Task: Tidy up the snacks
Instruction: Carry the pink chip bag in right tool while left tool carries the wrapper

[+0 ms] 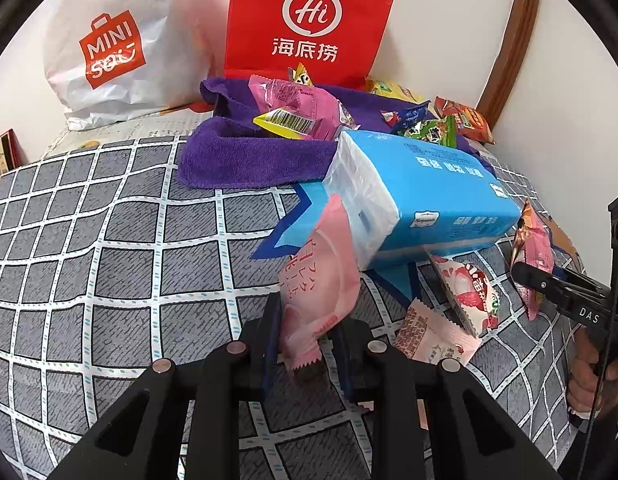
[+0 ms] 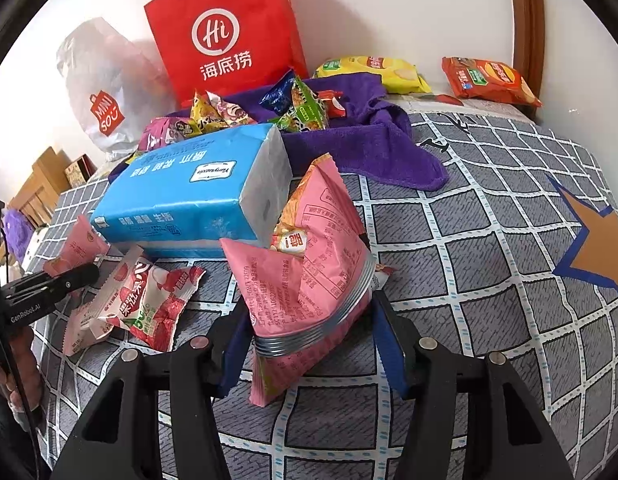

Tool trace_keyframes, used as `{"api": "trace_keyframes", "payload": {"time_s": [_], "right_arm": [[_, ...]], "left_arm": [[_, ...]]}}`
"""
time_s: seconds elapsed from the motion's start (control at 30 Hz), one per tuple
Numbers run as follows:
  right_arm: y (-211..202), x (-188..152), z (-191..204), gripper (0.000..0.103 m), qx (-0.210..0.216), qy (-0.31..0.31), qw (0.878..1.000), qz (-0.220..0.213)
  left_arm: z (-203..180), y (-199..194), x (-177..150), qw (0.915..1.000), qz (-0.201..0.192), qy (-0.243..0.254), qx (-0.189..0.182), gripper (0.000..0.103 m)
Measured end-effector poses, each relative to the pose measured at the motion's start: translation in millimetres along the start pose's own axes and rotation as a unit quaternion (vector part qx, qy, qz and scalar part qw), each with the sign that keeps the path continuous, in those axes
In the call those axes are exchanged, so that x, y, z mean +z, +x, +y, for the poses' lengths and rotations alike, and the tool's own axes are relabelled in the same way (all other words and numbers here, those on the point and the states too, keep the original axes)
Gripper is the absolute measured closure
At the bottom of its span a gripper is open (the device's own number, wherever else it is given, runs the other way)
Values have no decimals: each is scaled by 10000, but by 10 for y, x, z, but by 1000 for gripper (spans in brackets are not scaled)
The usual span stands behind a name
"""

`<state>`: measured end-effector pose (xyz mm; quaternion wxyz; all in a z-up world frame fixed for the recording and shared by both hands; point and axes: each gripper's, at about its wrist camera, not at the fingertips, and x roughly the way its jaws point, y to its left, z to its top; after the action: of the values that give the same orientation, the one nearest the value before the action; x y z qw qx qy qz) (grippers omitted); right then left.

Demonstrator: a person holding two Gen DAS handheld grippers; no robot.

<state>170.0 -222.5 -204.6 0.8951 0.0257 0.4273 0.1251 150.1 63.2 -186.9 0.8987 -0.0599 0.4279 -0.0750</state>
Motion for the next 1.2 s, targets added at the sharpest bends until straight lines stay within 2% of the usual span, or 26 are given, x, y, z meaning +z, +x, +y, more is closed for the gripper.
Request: {"api": "trace_keyframes", "payload": {"time_s": [0.23,0.33,0.43,0.53,0.7,0.8,0.93,1.03,1.07,1.2], "right_arm": [[-105,-13,-22,49,196,30,9996,-219],[-141,-26,-15,49,135,4,9997,-211],[-208,-56,0,49,281,7,9995,-117],[-325,-47,38,49,288,-40,9993,-240],[-498,113,153,49,431,-81,9979,-476],[-549,226,236,49,421,-176,9975,-547],[-625,397,335,49,461,-299,9965,-627],[-730,572,403,49,540,-433,9944,-799],[-769,631,427,49,581,-483,9933,-877],[-836,906,496,49,727,-613,9892,-1115]], "left_arm": [[-19,-80,3,9998,-186,26,-88,81],[-26,-106,10,9996,-215,44,-168,81],[-22,-105,16,9995,-184,24,-262,81],[-3,-136,15,9990,-216,-26,-394,81],[-4,-169,10,9986,-272,-15,-455,81],[-27,-203,25,9987,-406,54,-287,81],[-18,-243,86,9989,-366,-15,-293,81],[-18,-316,165,9993,-218,-152,-249,81],[-41,-357,209,9997,-189,-116,-86,81],[-101,-535,426,9996,-266,-7,-9,81]]}}
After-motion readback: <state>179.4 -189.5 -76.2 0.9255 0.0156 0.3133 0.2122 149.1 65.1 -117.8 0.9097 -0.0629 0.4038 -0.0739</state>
